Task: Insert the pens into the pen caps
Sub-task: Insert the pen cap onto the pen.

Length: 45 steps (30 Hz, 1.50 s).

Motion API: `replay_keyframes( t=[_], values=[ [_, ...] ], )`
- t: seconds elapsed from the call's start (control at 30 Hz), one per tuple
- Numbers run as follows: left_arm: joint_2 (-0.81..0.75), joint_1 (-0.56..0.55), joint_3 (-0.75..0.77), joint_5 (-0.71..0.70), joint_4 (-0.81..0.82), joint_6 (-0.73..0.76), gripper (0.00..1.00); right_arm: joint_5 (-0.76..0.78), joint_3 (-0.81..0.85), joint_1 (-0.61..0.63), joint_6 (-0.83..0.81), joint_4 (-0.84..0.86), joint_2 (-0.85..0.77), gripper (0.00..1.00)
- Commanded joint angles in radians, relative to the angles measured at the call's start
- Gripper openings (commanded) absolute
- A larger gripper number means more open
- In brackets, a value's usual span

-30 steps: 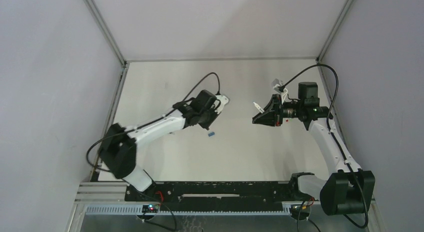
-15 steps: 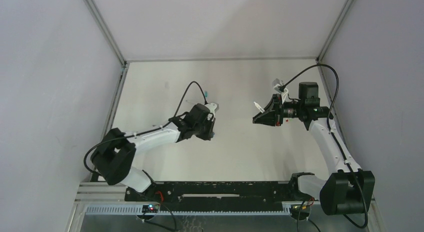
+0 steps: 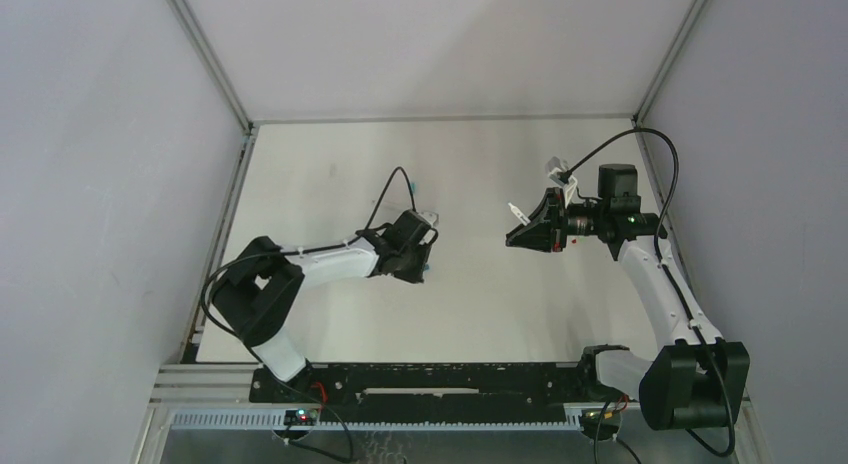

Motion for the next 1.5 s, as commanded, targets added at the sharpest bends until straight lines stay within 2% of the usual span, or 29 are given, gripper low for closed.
replay_keyframes(
  t=[0.0, 0.17, 0.5, 0.63, 0.87, 1.1, 1.17, 1.23, 1.27, 1.33, 1.37, 1.47],
  values=[
    [0.027, 0.001, 0.075, -0.083, -0.044, -0.026, 0.00, -0.029, 0.042, -0.005, -0.004, 0.012, -0.016, 0.00],
    [0.066, 0.009, 0.134, -0.142, -0.090, -0.034, 0.00, -0.028, 0.042, -0.005, -0.004, 0.012, -0.016, 0.00],
    [0.153, 0.029, 0.244, -0.118, -0.094, -0.020, 0.01, -0.029, 0.042, -0.006, -0.006, 0.012, -0.017, 0.00],
    [0.138, 0.033, 0.241, -0.139, -0.099, -0.021, 0.01, -0.029, 0.042, -0.006, -0.006, 0.011, -0.019, 0.00],
    [-0.092, 0.032, 0.114, -0.215, -0.027, 0.004, 0.04, -0.032, 0.042, -0.006, -0.005, 0.012, -0.019, 0.00],
    [-0.519, 0.031, -0.104, -0.248, 0.272, 0.052, 0.06, -0.027, 0.042, -0.007, -0.009, 0.009, -0.020, 0.00],
    [-0.629, 0.031, -0.152, -0.281, 0.332, 0.061, 0.14, -0.027, 0.042, -0.007, -0.009, 0.008, -0.020, 0.00],
    [-0.711, 0.032, -0.190, -0.323, 0.385, 0.070, 0.30, -0.028, 0.042, -0.008, -0.009, 0.008, -0.020, 0.00],
    [-0.740, 0.032, -0.215, -0.340, 0.412, 0.078, 0.42, -0.028, 0.042, -0.007, -0.008, 0.008, -0.020, 0.00],
    [-0.785, 0.035, -0.264, -0.386, 0.455, 0.057, 0.73, -0.029, 0.041, -0.008, -0.009, 0.009, -0.022, 0.00],
    [-0.795, 0.044, -0.276, -0.381, 0.458, 0.043, 0.82, -0.029, 0.042, -0.008, -0.009, 0.009, -0.023, 0.00],
    [-0.778, 0.066, -0.285, -0.273, 0.448, -0.001, 0.88, -0.024, 0.042, -0.008, -0.011, 0.008, -0.025, 0.00]
  ],
)
